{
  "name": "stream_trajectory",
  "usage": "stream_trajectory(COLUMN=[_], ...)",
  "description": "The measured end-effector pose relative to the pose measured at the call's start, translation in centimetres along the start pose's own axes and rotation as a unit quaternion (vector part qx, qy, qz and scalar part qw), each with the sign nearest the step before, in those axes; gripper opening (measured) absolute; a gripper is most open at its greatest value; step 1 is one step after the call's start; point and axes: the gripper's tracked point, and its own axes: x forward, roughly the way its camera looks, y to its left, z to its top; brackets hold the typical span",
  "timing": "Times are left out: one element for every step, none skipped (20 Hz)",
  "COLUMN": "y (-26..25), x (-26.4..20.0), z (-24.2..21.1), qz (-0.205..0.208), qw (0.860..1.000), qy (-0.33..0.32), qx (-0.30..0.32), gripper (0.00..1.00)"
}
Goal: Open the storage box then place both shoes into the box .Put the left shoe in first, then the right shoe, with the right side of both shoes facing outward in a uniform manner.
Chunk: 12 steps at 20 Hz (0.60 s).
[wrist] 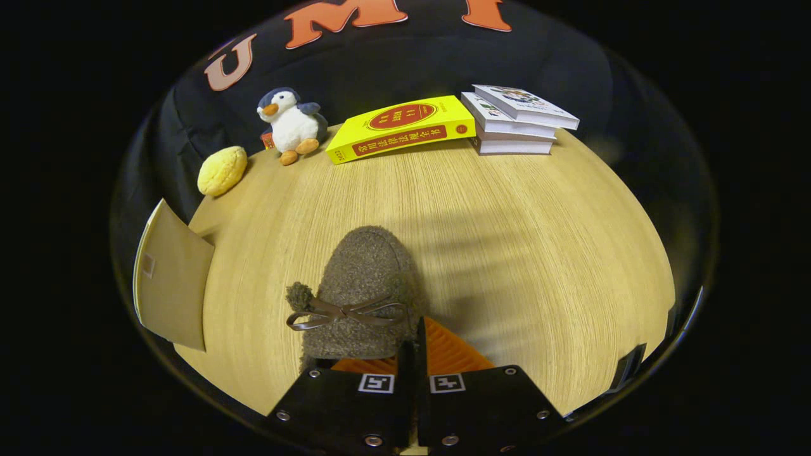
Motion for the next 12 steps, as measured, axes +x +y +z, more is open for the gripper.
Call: stream_trajectory(y=[0.6, 1.5, 3.0, 4.5, 6.3, 8.0, 9.8, 11.6, 13.4, 15.3, 17.3, 19.3], x=[-0.9, -1.8, -2.8, -3.8, -5.0, -6.1, -7.1, -8.0, -9.0, -9.9, -10.7, -11.5], z=[0.5, 1.1, 1.7, 2.4, 3.0, 3.6, 4.4, 4.9, 5.5, 5.9, 6.3, 6.5], qz=[-0.005, -0.005, 0.002, 0.010, 0.019, 0.027, 0.034, 0.041, 0.048, 0.055, 0.064, 0.073], qw=[1.000, 1.000, 1.000, 1.000, 1.000, 0.999, 0.999, 0.998, 0.998, 0.997, 0.997, 0.996], qy=[-0.001, -0.004, -0.007, -0.010, -0.013, -0.017, -0.022, -0.027, -0.032, -0.034, -0.035, -0.034], qx=[-0.001, -0.002, -0.005, -0.008, -0.012, -0.017, -0.021, -0.027, -0.032, -0.037, -0.041, -0.044], gripper=[0.06, 0.06, 0.06, 0.06, 0.06, 0.06, 0.06, 0.06, 0.06, 0.06, 0.06, 0.06])
